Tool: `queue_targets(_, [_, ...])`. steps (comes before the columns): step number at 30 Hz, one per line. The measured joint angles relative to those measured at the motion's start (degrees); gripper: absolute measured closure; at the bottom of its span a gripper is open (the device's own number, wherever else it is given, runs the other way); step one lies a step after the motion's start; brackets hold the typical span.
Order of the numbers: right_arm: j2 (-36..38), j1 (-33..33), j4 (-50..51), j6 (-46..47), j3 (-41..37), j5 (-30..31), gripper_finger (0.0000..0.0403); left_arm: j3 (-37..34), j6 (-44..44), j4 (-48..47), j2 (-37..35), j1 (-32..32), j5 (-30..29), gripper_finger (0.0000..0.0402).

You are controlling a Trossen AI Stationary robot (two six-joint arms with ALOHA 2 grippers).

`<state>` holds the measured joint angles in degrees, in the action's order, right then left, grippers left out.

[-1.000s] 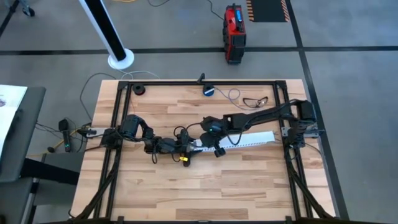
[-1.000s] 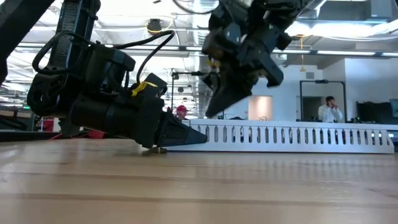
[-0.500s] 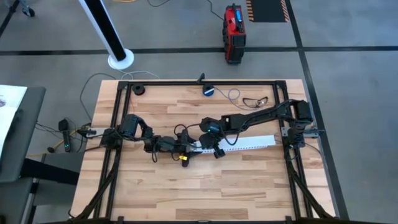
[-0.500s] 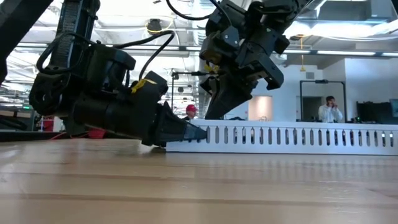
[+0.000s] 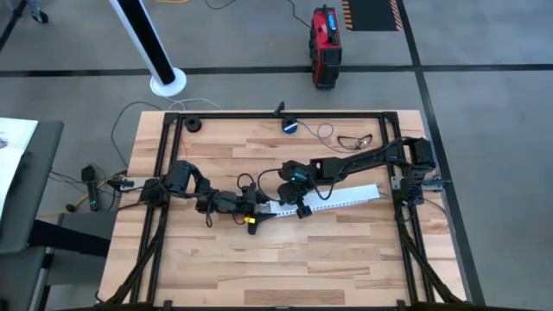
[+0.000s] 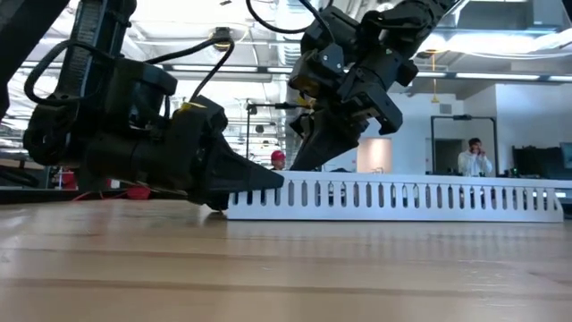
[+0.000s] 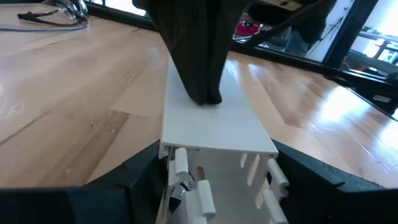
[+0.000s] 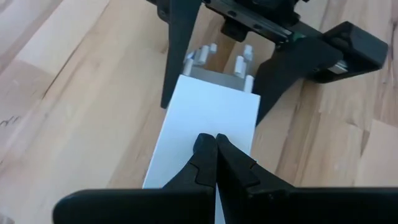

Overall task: Ziptie cables
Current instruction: Close the white cable duct

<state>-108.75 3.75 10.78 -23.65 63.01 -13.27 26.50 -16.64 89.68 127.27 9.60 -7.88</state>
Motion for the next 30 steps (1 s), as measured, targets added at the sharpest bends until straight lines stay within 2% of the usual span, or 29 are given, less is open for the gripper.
queue_targets(4, [0.0,-0.3,-1.8,0.3,-0.3,0.4,0.0403,-0.6,-0.7,0.2,-0.1,0.6,-1.3,0.0159])
queue_targets(7, [1.7,-1.8,-3.6,-1.3,-0.4,5.1,0.0403,-0.6,-0.6,0.1,-0.1,0.5,-1.3,0.0159])
queue_targets(9, [2.5,-2.7,-3.3,-2.0,0.5,6.1,0.0403,-0.6,-0.4,0.1,-0.1,0.2,-1.1,0.0159])
queue_targets(18, [2.3,-3.6,2.3,-0.8,3.2,3.9,0.0403,1.7,0.6,-1.4,0.0,-0.3,-0.4,0.0159])
queue_targets(30, [3.0,-2.9,5.6,-0.8,-1.4,2.7,0.0403,3.2,0.4,-4.5,-0.1,-2.7,-0.5,0.0158])
